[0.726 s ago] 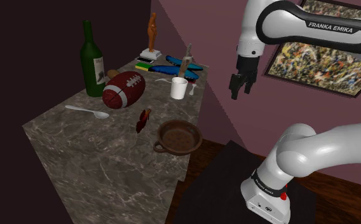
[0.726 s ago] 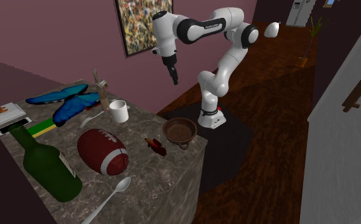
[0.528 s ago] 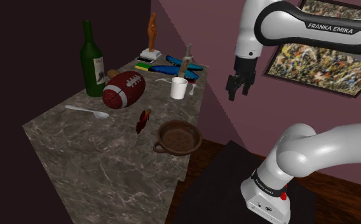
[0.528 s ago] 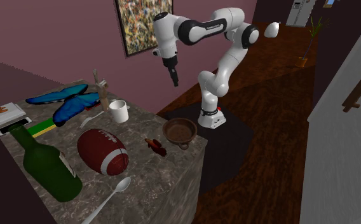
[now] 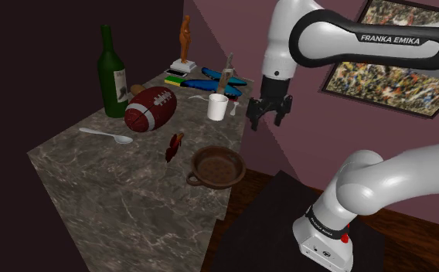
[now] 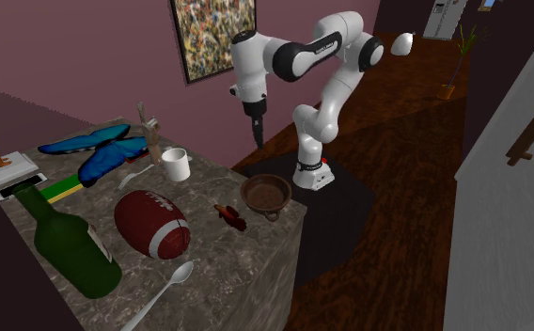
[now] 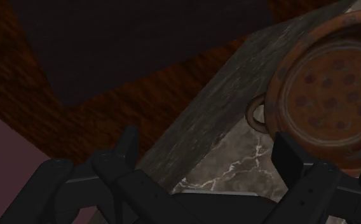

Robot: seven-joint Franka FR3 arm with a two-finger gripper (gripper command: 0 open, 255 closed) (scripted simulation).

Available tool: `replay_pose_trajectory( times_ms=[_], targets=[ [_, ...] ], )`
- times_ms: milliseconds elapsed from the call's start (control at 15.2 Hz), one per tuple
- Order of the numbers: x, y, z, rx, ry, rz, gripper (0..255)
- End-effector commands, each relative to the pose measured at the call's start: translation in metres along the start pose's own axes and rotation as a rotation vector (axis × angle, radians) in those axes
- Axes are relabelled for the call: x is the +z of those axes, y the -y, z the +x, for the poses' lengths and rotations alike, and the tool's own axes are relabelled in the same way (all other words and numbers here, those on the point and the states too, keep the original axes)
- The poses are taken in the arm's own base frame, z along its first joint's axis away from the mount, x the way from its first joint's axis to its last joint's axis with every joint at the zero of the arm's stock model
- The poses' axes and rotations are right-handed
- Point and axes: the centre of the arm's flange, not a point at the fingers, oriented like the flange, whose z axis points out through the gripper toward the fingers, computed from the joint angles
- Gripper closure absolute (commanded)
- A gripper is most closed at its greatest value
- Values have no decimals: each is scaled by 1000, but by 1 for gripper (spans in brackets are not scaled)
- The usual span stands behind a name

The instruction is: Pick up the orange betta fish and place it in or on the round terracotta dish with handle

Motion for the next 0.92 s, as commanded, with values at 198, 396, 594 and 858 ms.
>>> replay_pose_trajectory(
  times_ms=[198,396,594,858],
  targets=[
    [10,62,2,136,-31,28,0],
    [14,98,8,215,-49,44,0],
    [17,134,17,293,-68,60,0],
    [21,180,34,398,-92,81,0]
  ],
)
